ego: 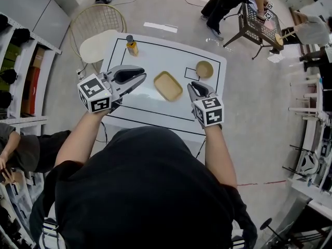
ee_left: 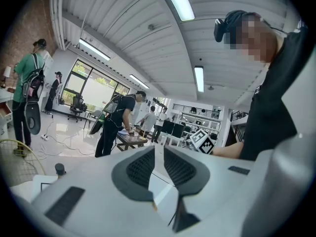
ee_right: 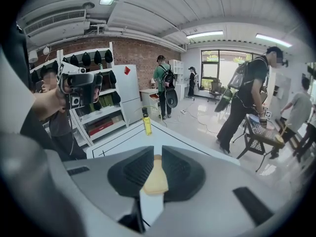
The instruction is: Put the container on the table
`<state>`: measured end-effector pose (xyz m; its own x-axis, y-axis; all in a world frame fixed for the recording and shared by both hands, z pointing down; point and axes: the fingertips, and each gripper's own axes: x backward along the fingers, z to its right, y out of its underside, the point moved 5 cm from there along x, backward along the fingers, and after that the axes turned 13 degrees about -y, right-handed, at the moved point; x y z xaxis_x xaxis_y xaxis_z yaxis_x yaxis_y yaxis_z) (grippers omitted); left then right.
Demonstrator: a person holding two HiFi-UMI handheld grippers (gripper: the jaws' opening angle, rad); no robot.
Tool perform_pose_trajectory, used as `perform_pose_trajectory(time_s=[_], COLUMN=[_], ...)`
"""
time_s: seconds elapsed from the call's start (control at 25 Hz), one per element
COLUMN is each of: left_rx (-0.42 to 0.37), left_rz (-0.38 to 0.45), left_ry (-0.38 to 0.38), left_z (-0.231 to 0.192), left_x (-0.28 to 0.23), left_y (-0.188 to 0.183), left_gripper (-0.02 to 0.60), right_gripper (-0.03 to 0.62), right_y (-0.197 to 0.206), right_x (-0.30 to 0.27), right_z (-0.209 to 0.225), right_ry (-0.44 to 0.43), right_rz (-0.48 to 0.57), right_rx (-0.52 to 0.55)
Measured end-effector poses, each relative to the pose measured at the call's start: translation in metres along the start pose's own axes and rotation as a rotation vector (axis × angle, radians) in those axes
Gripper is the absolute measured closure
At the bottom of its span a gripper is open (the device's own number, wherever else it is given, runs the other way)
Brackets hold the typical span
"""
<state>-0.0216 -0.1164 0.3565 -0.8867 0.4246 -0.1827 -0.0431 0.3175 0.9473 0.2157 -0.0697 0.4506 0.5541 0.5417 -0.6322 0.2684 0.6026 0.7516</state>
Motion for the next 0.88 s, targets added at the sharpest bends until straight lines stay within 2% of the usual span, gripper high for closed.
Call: perform_pose_trajectory(time_s=[0.88], left_rx=[-0.006], left_rz=[-0.005], left_ry=[0.014], left_z=[0.028], left_x=[0.004], left_y=[0.006], left_gripper=[0.518], right_gripper=[0.542], right_y=[0.025], right_x=[0.032], right_z=[-0.001], right_ry=[0.041], right_rz=[0.011], right_rx=[-0.039])
